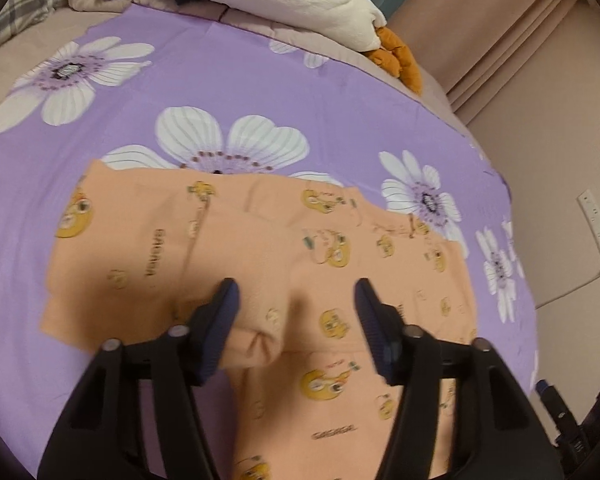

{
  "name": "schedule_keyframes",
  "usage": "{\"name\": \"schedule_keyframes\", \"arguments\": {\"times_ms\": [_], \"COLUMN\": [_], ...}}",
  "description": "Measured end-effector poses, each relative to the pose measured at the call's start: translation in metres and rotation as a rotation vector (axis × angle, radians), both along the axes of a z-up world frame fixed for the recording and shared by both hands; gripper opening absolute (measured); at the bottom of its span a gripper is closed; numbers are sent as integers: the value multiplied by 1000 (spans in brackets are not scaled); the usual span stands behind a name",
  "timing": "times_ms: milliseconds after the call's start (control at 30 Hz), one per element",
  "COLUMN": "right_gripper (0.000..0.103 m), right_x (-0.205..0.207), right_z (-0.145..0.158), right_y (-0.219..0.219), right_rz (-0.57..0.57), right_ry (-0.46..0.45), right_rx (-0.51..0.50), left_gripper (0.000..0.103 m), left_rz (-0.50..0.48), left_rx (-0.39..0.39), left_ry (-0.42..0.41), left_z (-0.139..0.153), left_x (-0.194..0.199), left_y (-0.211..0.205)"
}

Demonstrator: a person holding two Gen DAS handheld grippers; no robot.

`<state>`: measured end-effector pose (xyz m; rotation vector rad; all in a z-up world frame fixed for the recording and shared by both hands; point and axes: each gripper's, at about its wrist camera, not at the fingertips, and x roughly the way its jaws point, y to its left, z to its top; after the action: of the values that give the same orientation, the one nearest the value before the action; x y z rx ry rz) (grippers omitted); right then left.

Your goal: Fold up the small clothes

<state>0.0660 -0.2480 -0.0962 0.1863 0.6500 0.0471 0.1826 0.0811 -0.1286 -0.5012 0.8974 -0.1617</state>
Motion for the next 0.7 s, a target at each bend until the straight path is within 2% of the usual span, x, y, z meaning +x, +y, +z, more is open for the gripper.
{"name": "schedule_keyframes", "arguments": {"times_ms": [67, 367, 467, 567, 700], "right_gripper": [101, 101, 101, 101, 101], "right_x": [0, 0, 1, 2, 5], "right_z": [0, -1, -1, 0, 2], "right_y": [-1, -6, -5, -4, 2], "right_rz": [-6, -14, -8, -5, 12], "right_ry": [1, 2, 8, 7, 10], "right_rx": [-3, 1, 3, -1, -8], "left_gripper": [42, 42, 42, 42, 44], "left_rz": [-18, -179, -216, -214, -167], "left_rx": [2, 26, 2, -31, -27], "left_ry": [-14, -41, -35, -37, -74], "left_z": [2, 8, 9, 13, 32], "left_x": [2, -2, -6, -10, -22], "left_y": [-8, -54, -61, -59, -45]}}
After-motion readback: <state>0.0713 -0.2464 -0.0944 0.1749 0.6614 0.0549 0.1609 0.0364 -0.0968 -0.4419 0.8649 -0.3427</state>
